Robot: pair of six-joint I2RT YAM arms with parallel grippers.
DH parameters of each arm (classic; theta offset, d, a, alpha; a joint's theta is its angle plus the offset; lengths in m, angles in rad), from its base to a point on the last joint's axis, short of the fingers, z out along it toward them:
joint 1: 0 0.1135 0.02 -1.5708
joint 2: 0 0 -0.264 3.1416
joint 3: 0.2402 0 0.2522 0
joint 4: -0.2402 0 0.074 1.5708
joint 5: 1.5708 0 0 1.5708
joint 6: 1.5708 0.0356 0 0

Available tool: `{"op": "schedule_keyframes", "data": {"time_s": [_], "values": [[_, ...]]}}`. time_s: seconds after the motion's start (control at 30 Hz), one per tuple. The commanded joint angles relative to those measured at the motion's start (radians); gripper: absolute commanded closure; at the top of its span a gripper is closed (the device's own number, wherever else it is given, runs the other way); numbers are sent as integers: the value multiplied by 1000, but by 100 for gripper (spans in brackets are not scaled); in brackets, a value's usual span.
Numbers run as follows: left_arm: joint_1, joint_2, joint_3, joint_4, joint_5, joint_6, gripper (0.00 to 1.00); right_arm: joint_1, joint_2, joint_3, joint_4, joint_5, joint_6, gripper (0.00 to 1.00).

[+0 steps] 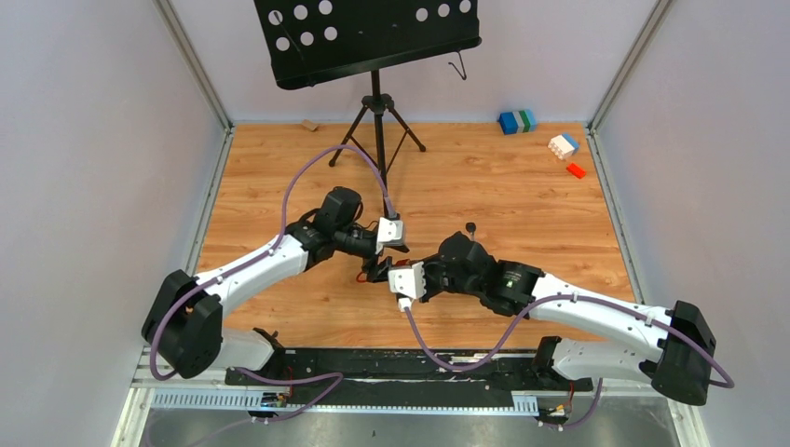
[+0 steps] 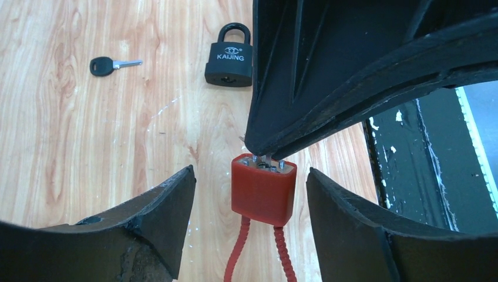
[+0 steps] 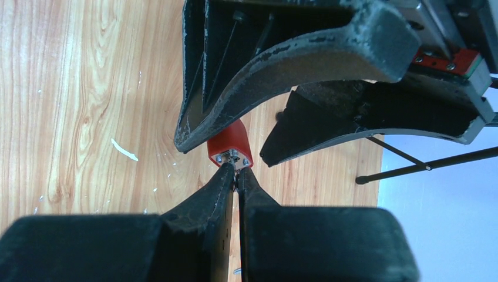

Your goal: Unlock with the key

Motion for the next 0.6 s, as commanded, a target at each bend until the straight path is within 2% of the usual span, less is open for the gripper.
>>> {"op": "schedule_keyframes", "data": {"time_s": [0.0, 0.33, 0.57], "values": [[6, 22, 47, -34, 33, 36, 23, 13, -35, -15, 72, 24, -19, 100], [6, 16, 31, -33, 30, 92, 27, 15, -53, -10, 68, 13, 22, 100], [8, 114, 160, -248, 85, 231, 22, 22, -50, -11, 49, 11, -26, 100]]}}
